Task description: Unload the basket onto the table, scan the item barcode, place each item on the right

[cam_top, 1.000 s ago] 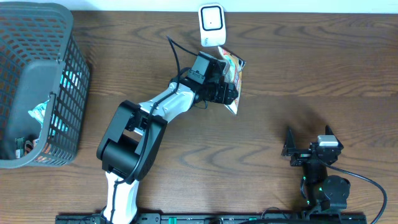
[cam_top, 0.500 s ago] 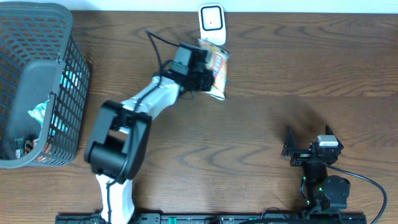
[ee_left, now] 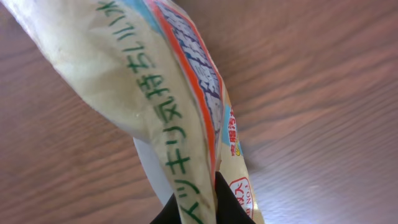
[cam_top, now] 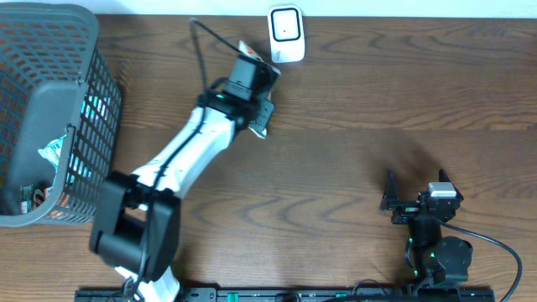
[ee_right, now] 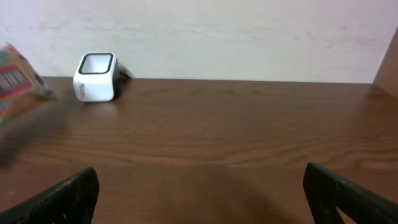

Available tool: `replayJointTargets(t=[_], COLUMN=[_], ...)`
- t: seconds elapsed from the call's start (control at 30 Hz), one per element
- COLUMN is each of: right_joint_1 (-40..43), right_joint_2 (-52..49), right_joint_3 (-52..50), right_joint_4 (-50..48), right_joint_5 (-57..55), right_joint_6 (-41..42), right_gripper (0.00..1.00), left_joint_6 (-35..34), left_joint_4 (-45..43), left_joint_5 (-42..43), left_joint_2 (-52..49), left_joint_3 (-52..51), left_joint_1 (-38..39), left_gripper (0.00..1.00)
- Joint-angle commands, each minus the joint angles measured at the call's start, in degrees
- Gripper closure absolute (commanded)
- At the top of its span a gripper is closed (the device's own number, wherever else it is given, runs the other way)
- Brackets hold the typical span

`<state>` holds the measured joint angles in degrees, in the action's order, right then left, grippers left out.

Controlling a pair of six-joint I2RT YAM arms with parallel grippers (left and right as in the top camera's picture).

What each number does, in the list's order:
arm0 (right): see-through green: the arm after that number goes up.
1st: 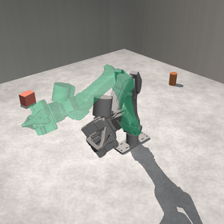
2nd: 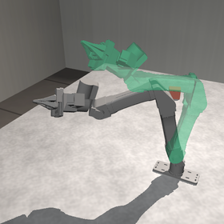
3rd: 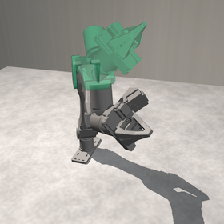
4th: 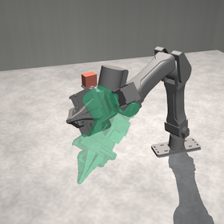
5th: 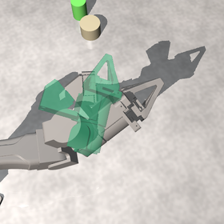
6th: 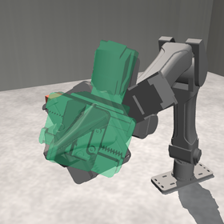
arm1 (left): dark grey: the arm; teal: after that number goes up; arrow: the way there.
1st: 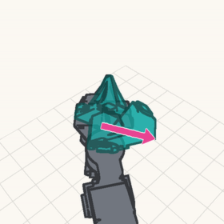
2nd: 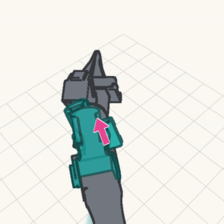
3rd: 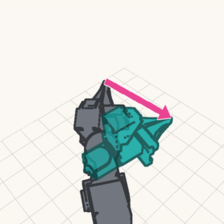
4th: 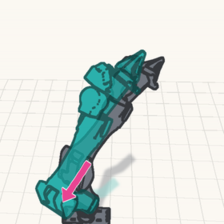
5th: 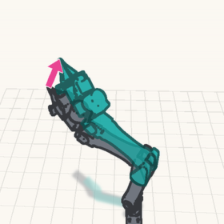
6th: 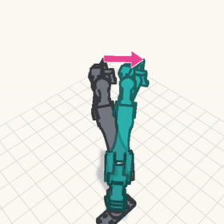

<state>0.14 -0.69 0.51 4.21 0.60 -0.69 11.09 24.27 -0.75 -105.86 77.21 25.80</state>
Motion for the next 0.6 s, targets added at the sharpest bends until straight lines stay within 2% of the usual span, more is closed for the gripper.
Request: replayJointTargets(t=[0.0,0.1,0.2,0.27,0.5,0.57], right_joint_1=[-0.52,-0.52,-0.52,-0.52,-0.52,-0.52], right_joint_2=[0.31,0.31,0.31,0.31,0.31,0.31], right_joint_3=[-0.20,-0.22,-0.20,-0.20,-0.20,-0.20], right_joint_4=[0.11,0.09,0.11,0.11,0.11,0.11], right_joint_5=[-0.07,-0.07,-0.07,-0.07,-0.07,-0.07], right_joint_6=[-0.66,-0.68,-0.68,-0.66,-0.68,-0.68], right_gripper=[0.01,0.01,0.01,0.01,0.01,0.01], left_joint_6=[12.85,19.50,19.93,19.91,16.39,13.07], left_joint_4=[0.17,-0.79,-4.50,-6.86,-7.30,-7.30], left_joint_5=[-13.00,-24.06,-35.95,-40.79,-40.87,-40.65], left_joint_2=[-3.78,-7.89,-11.15,-12.76,-13.16,-13.16], left_joint_3=[-0.13,-0.13,-0.13,-0.13,-0.13,-0.13], left_joint_1=[2.64,4.85,6.67,8.09,11.63,12.94], left_gripper=[0.92,0.92,0.92,0.92,0.91,0.83])
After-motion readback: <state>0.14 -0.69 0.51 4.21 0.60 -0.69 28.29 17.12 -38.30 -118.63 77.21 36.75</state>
